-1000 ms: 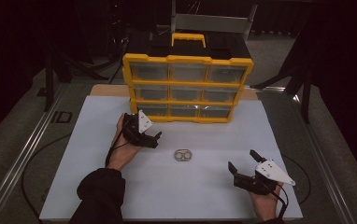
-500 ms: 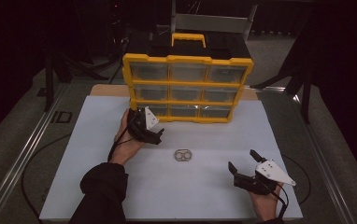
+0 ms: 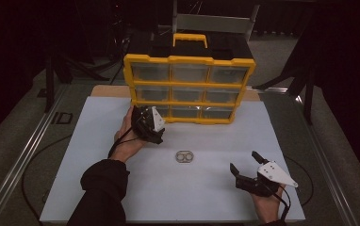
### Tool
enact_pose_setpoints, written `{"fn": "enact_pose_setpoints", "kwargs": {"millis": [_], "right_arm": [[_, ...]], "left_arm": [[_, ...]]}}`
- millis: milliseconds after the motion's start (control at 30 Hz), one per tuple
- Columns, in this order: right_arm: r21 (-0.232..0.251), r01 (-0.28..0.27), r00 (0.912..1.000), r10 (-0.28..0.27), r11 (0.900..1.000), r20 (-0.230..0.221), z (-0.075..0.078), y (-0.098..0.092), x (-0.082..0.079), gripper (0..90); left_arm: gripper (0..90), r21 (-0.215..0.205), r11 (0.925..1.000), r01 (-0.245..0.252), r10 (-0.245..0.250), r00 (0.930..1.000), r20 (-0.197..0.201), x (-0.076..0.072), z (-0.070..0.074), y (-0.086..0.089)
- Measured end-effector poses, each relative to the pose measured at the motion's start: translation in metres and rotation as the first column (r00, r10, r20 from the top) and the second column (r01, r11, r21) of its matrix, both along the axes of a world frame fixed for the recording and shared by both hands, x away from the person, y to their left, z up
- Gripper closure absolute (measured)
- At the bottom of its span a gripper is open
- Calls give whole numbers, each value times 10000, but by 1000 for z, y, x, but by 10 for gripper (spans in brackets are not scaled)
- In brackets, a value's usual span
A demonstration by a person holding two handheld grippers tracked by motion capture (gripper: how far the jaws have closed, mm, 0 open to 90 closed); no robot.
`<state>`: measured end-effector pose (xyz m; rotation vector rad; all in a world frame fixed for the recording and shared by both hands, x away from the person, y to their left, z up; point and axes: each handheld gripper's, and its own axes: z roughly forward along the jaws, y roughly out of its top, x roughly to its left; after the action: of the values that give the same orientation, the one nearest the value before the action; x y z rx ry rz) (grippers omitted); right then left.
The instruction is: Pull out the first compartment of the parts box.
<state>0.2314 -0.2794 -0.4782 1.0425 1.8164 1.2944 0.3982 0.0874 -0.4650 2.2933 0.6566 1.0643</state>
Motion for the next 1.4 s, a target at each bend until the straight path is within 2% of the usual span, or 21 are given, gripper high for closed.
{"fn": "enact_pose_setpoints", "kwargs": {"millis": [33, 67, 167, 233, 300, 600, 633, 667, 700, 767, 867, 900, 1000, 1033, 1067, 1200, 1267, 1400], "right_arm": [[0, 0, 10000, 0, 10000, 0, 0, 0, 0, 100], [13, -3, 10000, 3, 10000, -8, 0, 0, 0, 99], [24, -3, 10000, 3, 10000, 5, 0, 0, 0, 99], [32, 5, 10000, -5, 10000, -8, 0, 0, 0, 100], [26, -5, 10000, 5, 10000, -3, 0, 0, 0, 99], [-2, 33, 10000, -33, 10000, 1, 0, 0, 0, 99], [57, 64, 10000, -64, 10000, 13, 0, 0, 0, 100], [57, 64, 10000, -64, 10000, 13, 0, 0, 0, 100], [37, 74, 10000, -74, 10000, 11, -1, 0, 0, 100], [49, 77, 10000, -77, 10000, 1, -1, -1, 0, 99], [73, 88, 10000, -88, 9999, 16, -1, -1, 0, 99], [94, 90, 10000, -90, 9999, 6, 0, -2, 0, 99], [94, 113, 9999, -114, 9999, 22, 0, -2, 0, 100], [111, 152, 9999, -152, 9998, 5, 0, -3, 0, 100], [111, 152, 9999, -152, 9998, 5, 0, -3, 0, 100], [99, 128, 9999, -128, 9999, 16, -1, -2, 0, 100], [79, 98, 10000, -98, 9999, 8, -1, -1, 0, 100], [82, 112, 9999, -112, 9999, 18, -1, -1, 0, 99]], "left_arm": [[1, 0, 10000, 0, 0, 10000, 0, 0, 0, 0], [1, 386, 9993, -11, 5, 9999, 149, 1, -1, -2], [1, 534, 9986, 14, -24, 9998, 199, 1, 0, -2], [1, 791, 9969, 19, -43, 9995, 307, 1, -1, -3], [1, 1264, 9920, -10, -54, 9987, 501, 2, -3, -5], [1, 1591, 9872, -50, -51, 9980, 632, 3, -6, -7], [1, 1927, 9812, -39, -130, 9962, 862, 2, -6, -9], [1, 1927, 9812, -39, -130, 9962, 862, 2, -6, -9], [1, 2228, 9748, -98, -141, 9944, 1052, 2, -4, -10], [1, 2211, 9752, -76, -169, 9939, 1090, 3, -2, -11], [1, 2396, 9708, -93, -222, 9915, 1285, 3, 0, -12], [1, 2578, 9661, -114, -247, 9903, 1364, 3, 0, -12], [1, 2693, 9630, -108, -269, 9903, 1360, 3, 0, -13], [1, 3258, 9453, -152, -305, 9904, 1348, 3, 1, -13], [1, 3326, 9430, -149, -335, 9897, 1393, 3, 2, -13], [1, 3383, 9409, -149, -390, 9876, 1520, 3, 4, -15], [1, 3591, 9331, -211, -430, 9845, 1698, 3, 6, -15], [1, 3626, 9317, -193, -483, 9831, 1764, 2, 7, -15]]}}
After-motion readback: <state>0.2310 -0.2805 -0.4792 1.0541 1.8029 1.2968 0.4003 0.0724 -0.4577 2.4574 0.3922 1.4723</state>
